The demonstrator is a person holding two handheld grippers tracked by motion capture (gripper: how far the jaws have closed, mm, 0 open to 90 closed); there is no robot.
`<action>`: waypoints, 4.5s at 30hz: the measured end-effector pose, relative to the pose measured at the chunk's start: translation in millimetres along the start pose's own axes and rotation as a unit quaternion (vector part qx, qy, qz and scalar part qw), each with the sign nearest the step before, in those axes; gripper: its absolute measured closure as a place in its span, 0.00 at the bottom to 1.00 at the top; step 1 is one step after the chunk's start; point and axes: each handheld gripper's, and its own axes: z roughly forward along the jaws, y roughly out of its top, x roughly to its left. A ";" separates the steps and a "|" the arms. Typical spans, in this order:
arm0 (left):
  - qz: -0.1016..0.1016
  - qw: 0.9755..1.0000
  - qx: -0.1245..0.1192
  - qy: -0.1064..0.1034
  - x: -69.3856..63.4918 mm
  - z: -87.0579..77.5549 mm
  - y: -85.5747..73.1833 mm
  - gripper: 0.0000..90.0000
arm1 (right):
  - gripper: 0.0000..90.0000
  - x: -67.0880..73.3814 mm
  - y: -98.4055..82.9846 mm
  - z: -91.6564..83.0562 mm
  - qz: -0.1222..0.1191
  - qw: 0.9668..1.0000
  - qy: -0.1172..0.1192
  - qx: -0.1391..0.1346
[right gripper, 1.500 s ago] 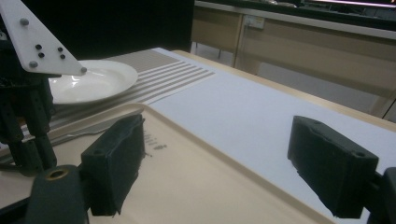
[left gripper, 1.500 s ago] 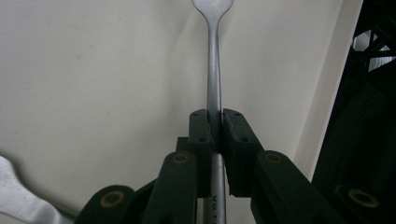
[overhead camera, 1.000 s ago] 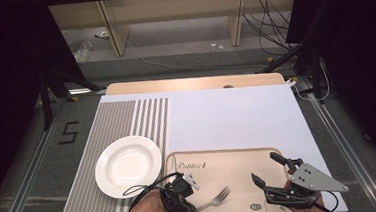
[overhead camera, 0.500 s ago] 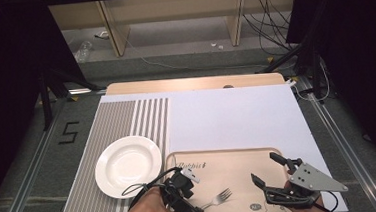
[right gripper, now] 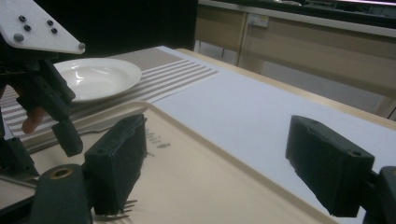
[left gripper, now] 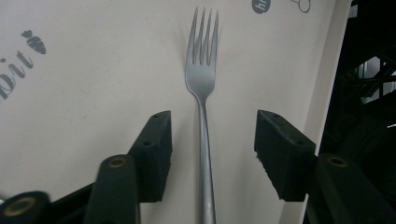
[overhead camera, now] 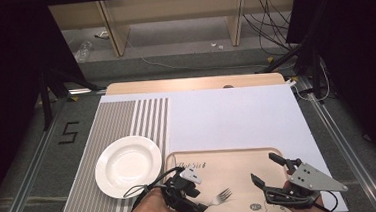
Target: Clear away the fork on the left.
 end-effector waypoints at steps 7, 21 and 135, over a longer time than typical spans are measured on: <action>0.015 1.000 0.026 0.006 -4.7 7.9 1.3 0.75 | 0.24 0.2 0.0 0.0 -0.001 1.000 0.000 -0.001; 0.045 0.998 0.042 0.007 -12.0 24.7 -0.3 0.99 | 0.24 0.6 0.0 -0.2 -0.001 1.000 0.001 0.000; -0.095 0.972 -0.188 0.107 58.3 -85.2 -41.0 0.31 | 0.24 1.8 0.3 -0.3 -0.005 1.000 0.005 -0.003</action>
